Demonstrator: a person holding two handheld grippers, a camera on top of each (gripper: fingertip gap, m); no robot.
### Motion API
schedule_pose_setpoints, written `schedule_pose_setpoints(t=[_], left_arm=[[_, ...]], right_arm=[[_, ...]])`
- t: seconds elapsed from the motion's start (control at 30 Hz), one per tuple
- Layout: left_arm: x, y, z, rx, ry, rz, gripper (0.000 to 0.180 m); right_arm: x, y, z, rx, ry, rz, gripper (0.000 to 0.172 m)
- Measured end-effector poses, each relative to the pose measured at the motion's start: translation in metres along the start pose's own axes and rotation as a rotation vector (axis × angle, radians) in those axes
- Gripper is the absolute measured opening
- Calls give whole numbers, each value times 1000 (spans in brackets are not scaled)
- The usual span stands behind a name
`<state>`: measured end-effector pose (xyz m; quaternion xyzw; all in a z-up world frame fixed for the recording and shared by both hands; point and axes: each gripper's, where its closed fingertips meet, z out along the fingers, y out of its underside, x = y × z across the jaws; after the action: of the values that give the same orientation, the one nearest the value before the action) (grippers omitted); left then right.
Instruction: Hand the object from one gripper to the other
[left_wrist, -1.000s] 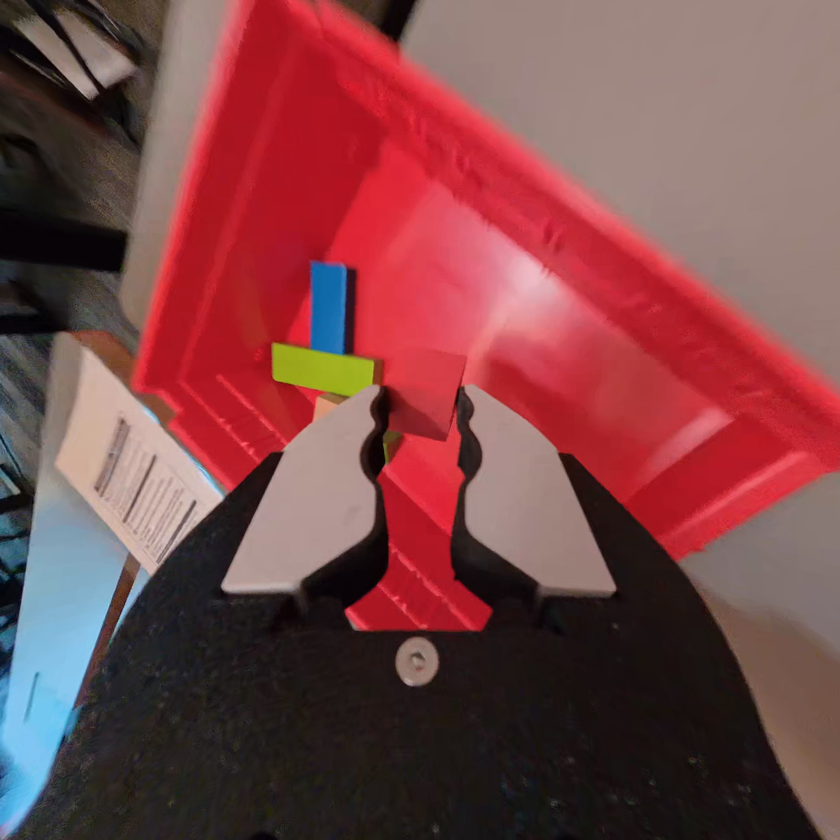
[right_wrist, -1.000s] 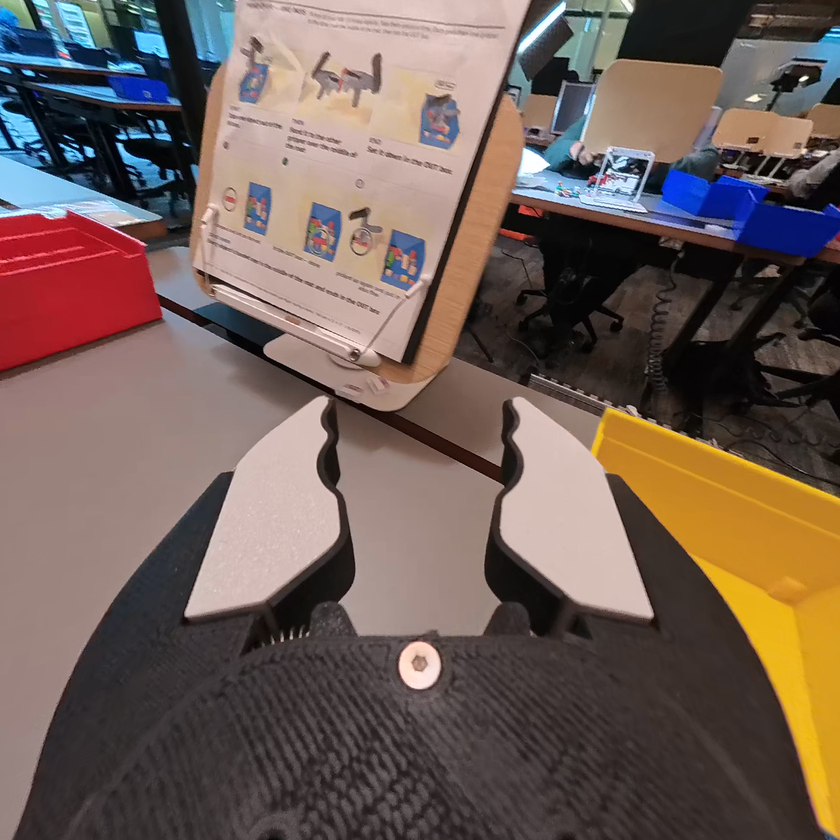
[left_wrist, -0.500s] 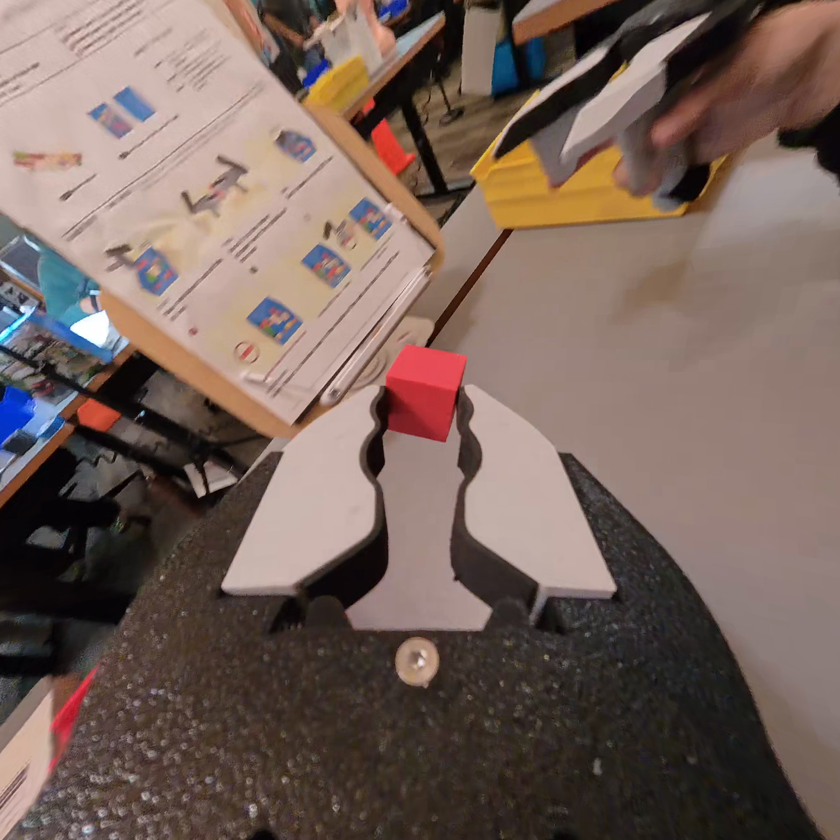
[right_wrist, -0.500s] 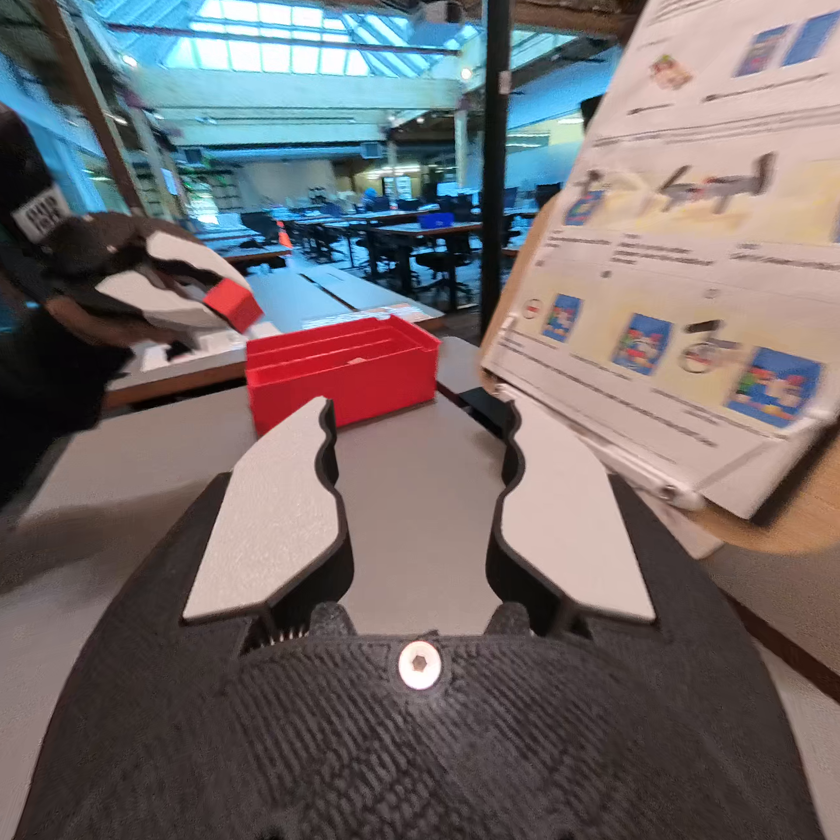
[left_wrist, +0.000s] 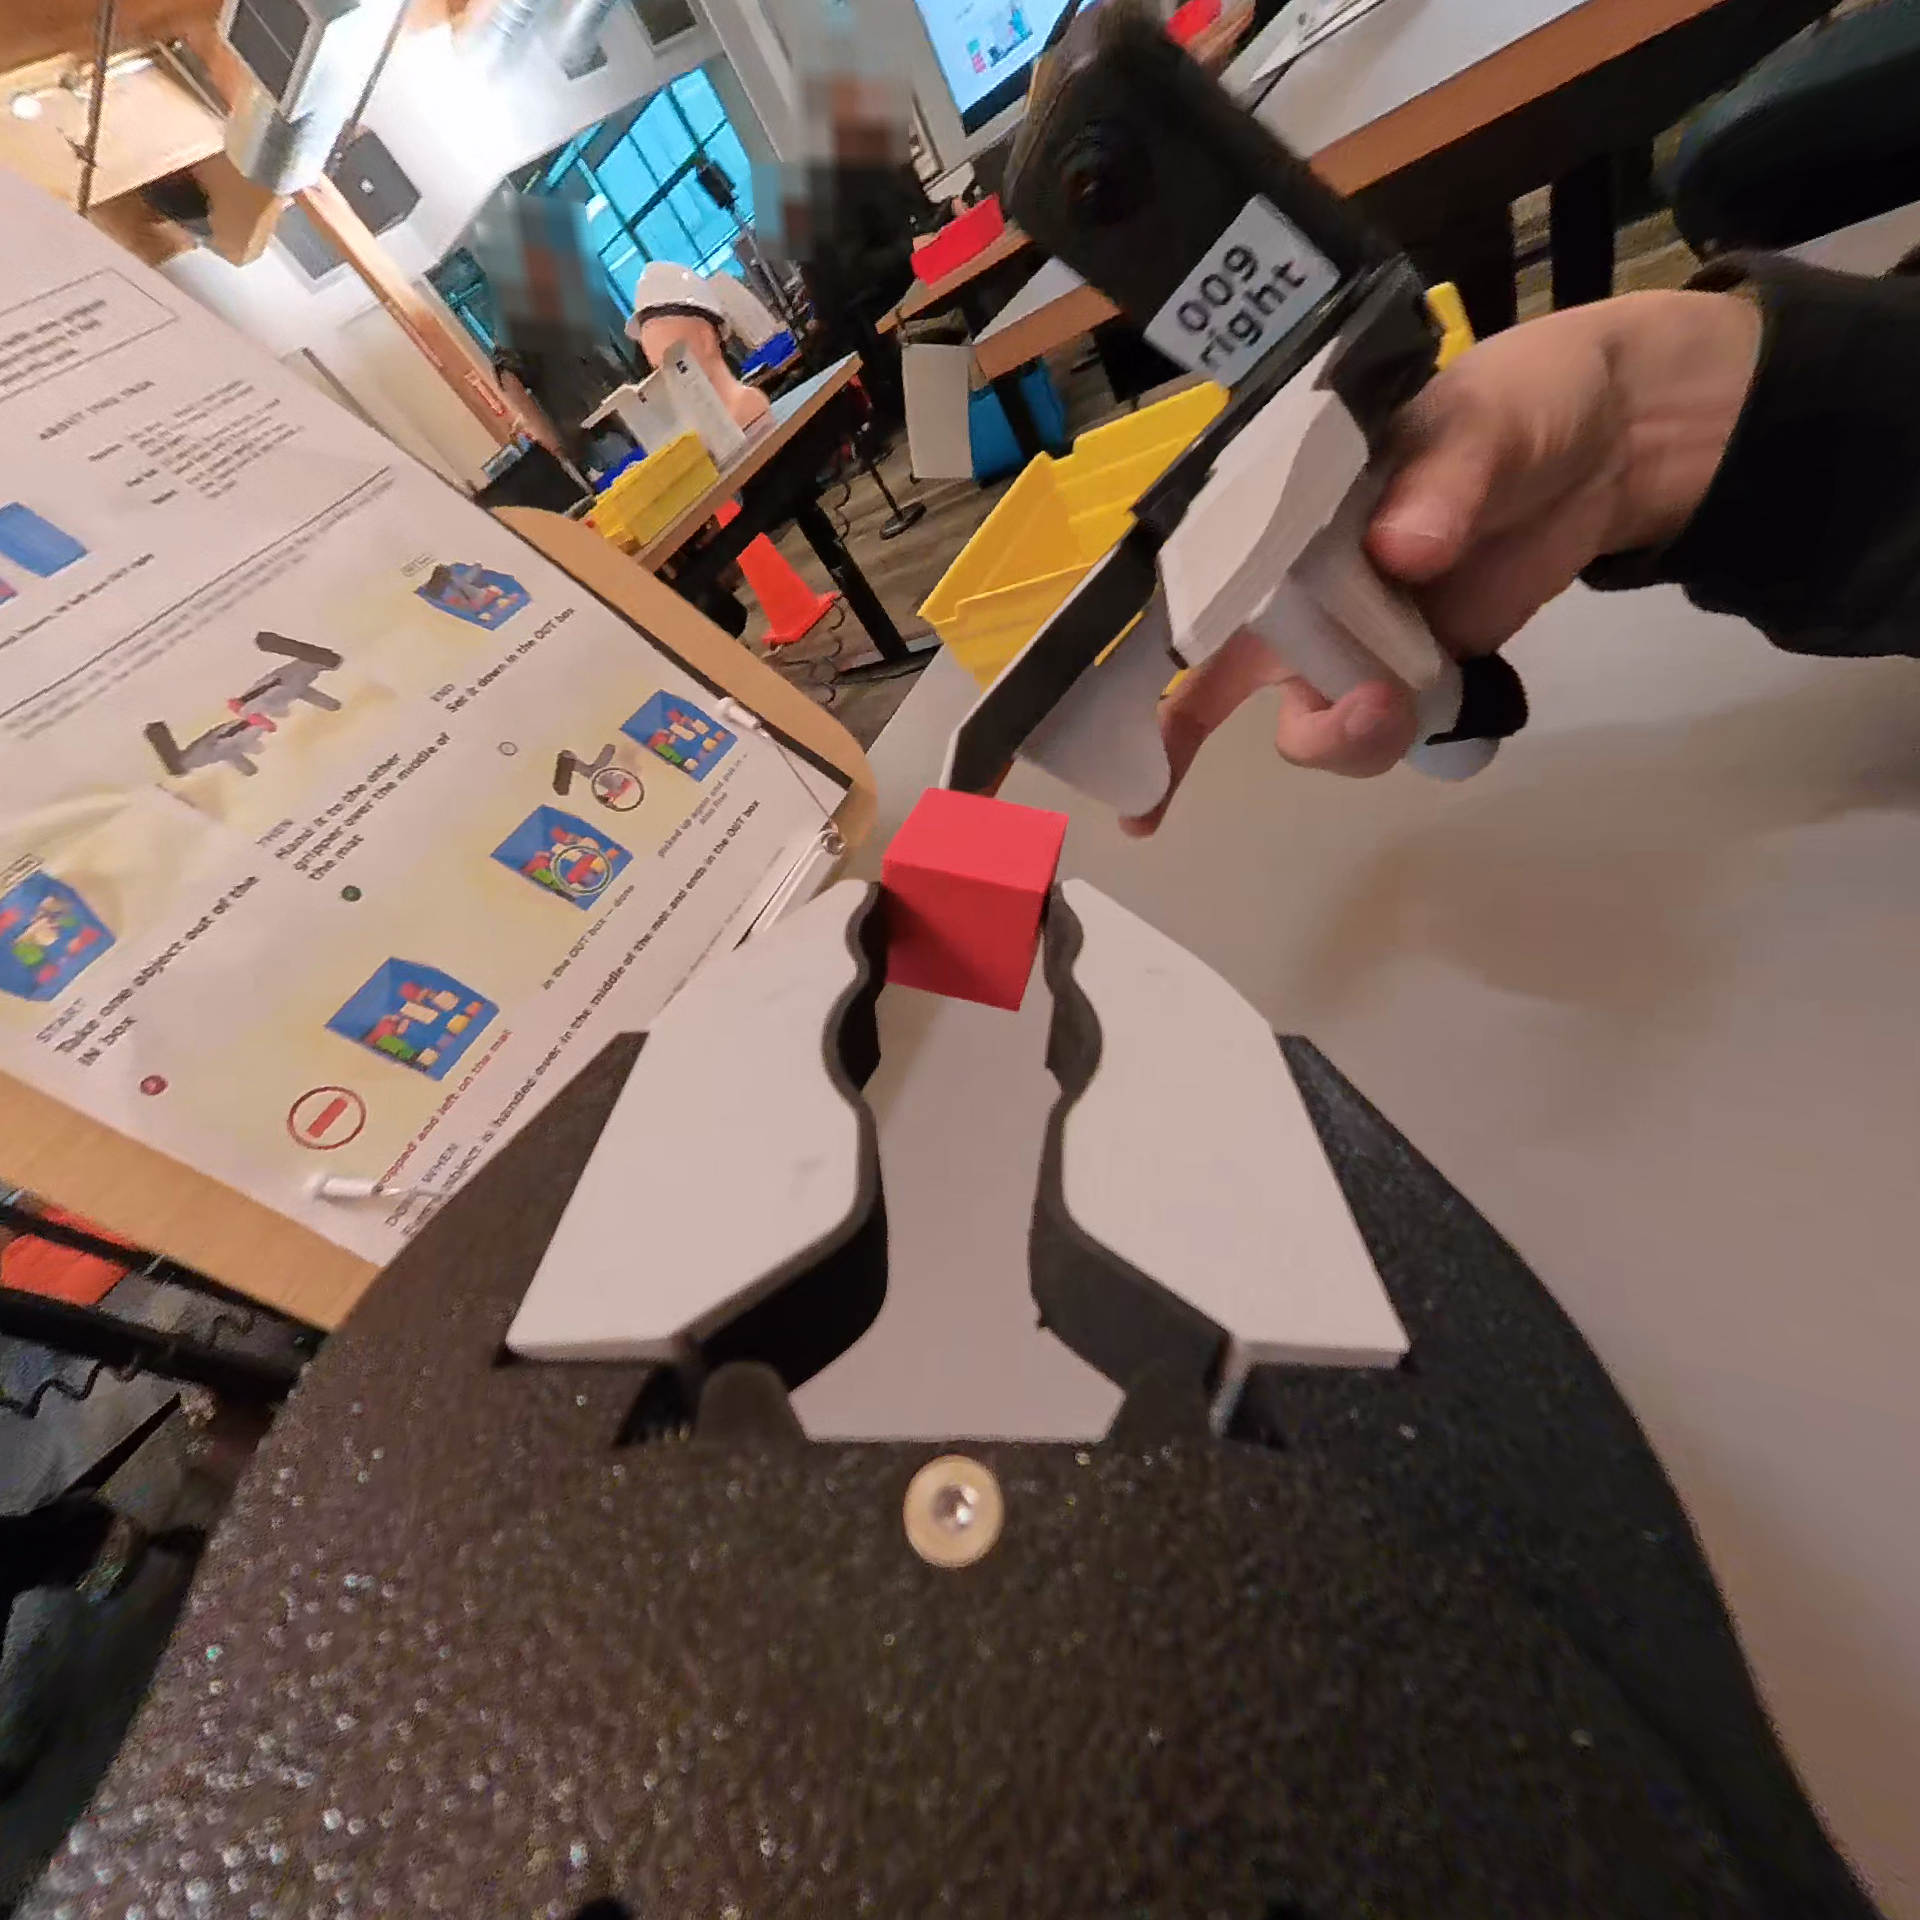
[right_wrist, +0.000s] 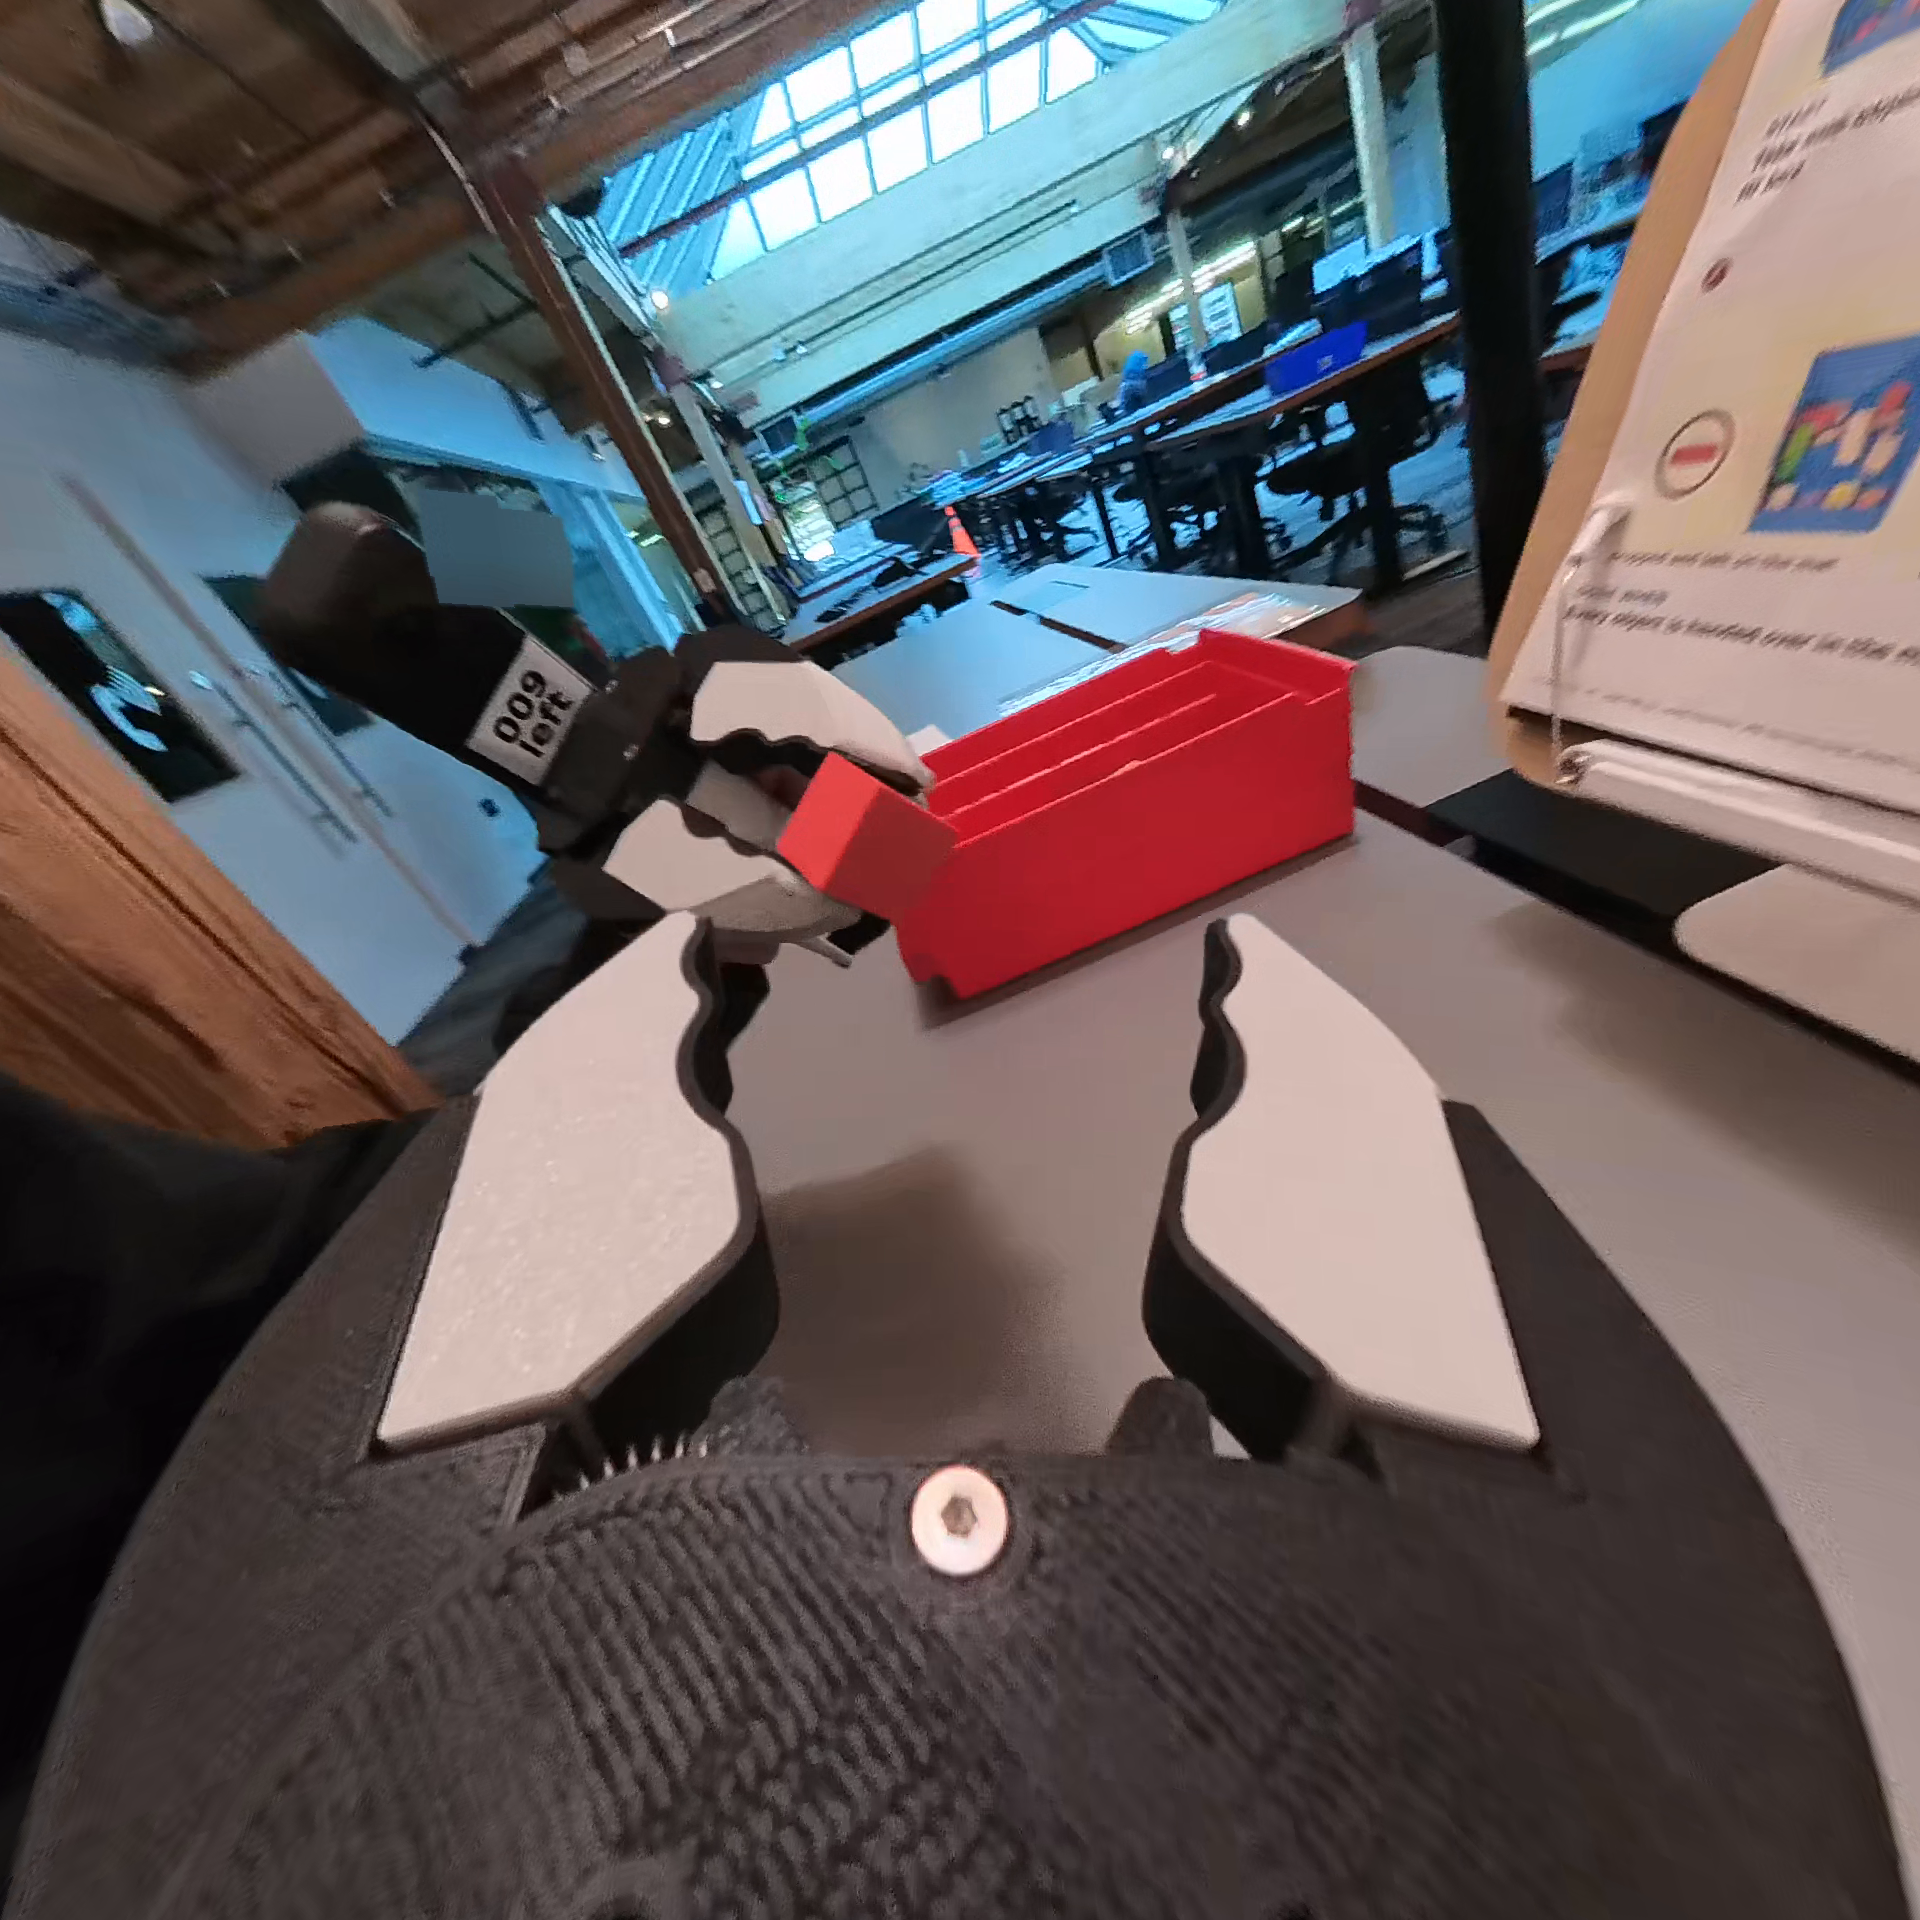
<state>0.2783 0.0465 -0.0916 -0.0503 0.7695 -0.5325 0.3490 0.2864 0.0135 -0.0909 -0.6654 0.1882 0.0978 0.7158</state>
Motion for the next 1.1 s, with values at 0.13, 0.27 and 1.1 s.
schedule_pose_setpoints(t=[0.13,0.27,1.1], left_arm=[[10,1,9,36,43,28,28],[18,0,15,26,46,107,28],[21,-22,20,141,-29,109,55]], right_arm=[[-4,8,6,-10,-83,132,86],[-10,9,9,16,-171,258,78],[-23,-6,-4,-7,-227,256,29]])
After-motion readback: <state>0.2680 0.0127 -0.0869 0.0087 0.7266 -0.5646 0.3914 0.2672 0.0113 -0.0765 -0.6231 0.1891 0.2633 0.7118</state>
